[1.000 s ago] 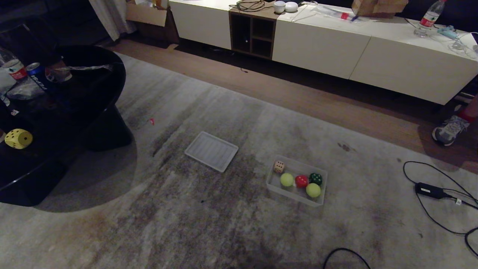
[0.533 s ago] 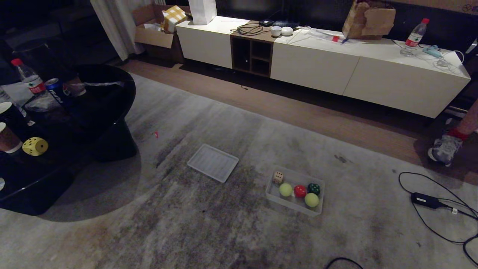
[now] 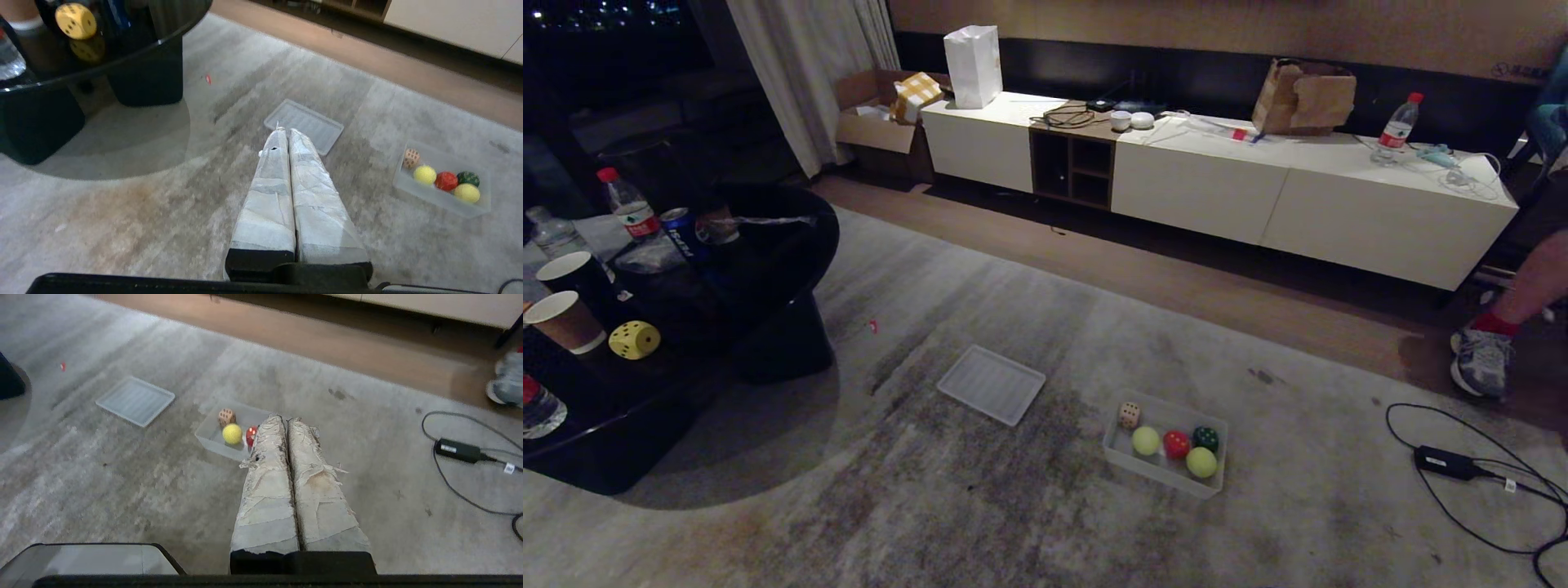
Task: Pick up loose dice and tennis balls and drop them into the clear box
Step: Pick up toys out of the box
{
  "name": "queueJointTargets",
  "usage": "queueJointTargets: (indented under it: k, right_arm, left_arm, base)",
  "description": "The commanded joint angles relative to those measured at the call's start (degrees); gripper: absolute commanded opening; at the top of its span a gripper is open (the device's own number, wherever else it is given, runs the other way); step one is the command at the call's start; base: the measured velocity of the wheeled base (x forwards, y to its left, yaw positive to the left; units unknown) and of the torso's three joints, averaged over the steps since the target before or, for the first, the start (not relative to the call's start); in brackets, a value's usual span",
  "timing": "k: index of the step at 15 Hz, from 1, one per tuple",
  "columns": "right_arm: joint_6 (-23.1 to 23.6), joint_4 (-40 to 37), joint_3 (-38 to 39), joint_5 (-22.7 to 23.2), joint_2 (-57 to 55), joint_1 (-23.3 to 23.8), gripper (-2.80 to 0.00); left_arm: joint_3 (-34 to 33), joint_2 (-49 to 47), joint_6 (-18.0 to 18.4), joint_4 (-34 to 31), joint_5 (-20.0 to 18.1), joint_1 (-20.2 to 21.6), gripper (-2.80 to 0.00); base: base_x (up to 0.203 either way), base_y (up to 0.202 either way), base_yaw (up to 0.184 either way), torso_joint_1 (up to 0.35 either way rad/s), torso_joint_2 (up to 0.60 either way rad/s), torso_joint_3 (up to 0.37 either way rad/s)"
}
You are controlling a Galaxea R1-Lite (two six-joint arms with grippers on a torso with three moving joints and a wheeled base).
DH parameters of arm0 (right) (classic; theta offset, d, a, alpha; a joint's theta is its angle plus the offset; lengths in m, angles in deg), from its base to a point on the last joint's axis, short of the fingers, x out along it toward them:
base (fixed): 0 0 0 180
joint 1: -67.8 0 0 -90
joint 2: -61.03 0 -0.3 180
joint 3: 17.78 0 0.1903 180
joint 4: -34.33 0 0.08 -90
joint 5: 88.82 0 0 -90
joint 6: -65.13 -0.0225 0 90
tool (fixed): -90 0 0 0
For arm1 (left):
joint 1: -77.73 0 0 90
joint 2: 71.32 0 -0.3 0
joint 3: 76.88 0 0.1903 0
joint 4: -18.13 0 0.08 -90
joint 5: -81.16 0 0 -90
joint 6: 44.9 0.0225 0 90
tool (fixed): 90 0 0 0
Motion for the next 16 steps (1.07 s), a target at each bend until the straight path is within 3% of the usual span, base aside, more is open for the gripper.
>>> queueJointTargets:
  k: [1, 10, 16]
  right_arm:
    - [-0.09, -0.03, 0.0, 0.01, -0.14, -0.02, -2.8]
    - [-0.09, -0.03, 0.0, 0.01, -0.14, -0.02, -2.8]
    - [-0.18, -0.21, -0.09, 0.1, -0.14, -0.02, -2.8]
  left_arm:
    - [-0.09, -0.09, -0.04, 0.0, 0.03, 0.0, -2.8]
    - [-0.09, -0.09, 0.73, 0.0, -0.29, 0.0, -2.8]
    - [-0.09, -0.09, 1.98, -0.09, -0.41, 0.0, -2.8]
  base:
    - [0.0, 0.0, 0.0, 0.005, 0.0, 0.209]
    - [0.0, 0.0, 0.0, 0.003, 0.0, 0.202]
    - [0.0, 0.0, 0.0, 0.002, 0.0, 0.041]
